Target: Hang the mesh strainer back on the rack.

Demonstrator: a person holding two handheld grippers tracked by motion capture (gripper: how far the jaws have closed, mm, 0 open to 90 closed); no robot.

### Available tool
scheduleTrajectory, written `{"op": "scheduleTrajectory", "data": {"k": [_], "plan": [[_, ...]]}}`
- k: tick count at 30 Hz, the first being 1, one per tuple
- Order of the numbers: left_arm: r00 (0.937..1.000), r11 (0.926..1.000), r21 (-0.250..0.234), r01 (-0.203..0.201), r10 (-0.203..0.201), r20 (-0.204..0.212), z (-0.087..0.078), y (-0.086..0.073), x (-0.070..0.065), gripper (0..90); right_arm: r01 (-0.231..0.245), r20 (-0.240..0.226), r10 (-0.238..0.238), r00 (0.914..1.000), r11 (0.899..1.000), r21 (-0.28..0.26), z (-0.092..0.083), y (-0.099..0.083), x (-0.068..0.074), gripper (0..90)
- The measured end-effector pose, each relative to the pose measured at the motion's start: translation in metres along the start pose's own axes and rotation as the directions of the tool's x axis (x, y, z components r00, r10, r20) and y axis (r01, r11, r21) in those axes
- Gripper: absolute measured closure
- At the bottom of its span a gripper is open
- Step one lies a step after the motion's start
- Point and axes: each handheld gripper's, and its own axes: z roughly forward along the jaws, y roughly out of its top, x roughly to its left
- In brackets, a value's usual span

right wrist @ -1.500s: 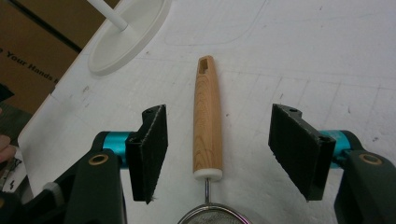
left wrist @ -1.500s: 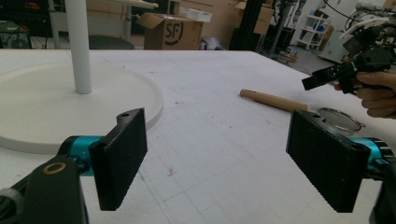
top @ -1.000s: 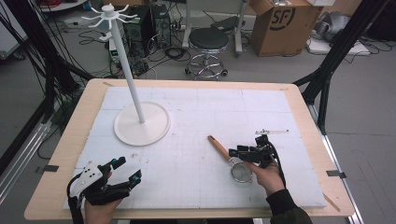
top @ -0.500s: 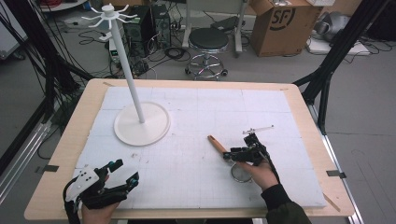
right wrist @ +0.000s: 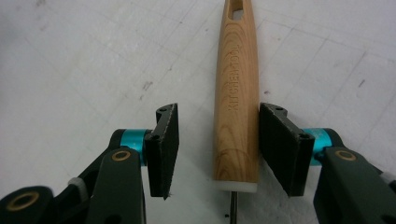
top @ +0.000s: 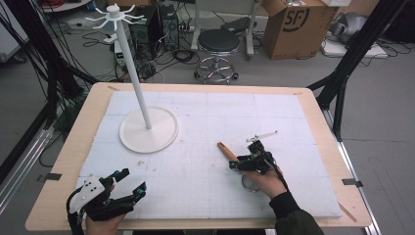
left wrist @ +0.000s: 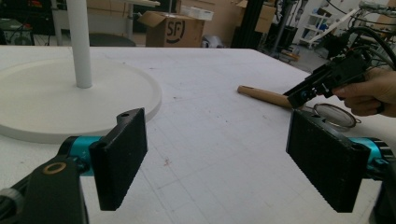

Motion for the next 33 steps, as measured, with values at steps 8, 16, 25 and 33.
{"op": "scheduleTrajectory", "data": {"k": [8,16,25,33], "plan": [[0.9999,0.9999,0.007,-0.011,0.011,0.008,0.002,0.0,-0.002,21.2,0.063,0.077,-0.063,0.995,0.998,0.012,0.002,0.0,0.007,57.4],[0.9999,0.9999,0.007,-0.008,0.008,0.009,0.003,0.0,-0.003,21.2,0.096,0.12,-0.099,0.9879,0.995,0.028,0.004,0.0,0.011,61.4],[0.9998,0.9999,0.003,-0.01,0.01,0.015,0.003,0.001,-0.004,21.5,0.159,0.211,-0.171,0.9625,0.985,0.073,0.009,0.003,0.024,61.8],[0.9998,0.9999,0.003,-0.011,0.011,0.017,0.004,0.001,-0.004,21.6,0.165,0.238,-0.188,0.953,0.98,0.112,0.011,0.006,0.029,64.9]]}}
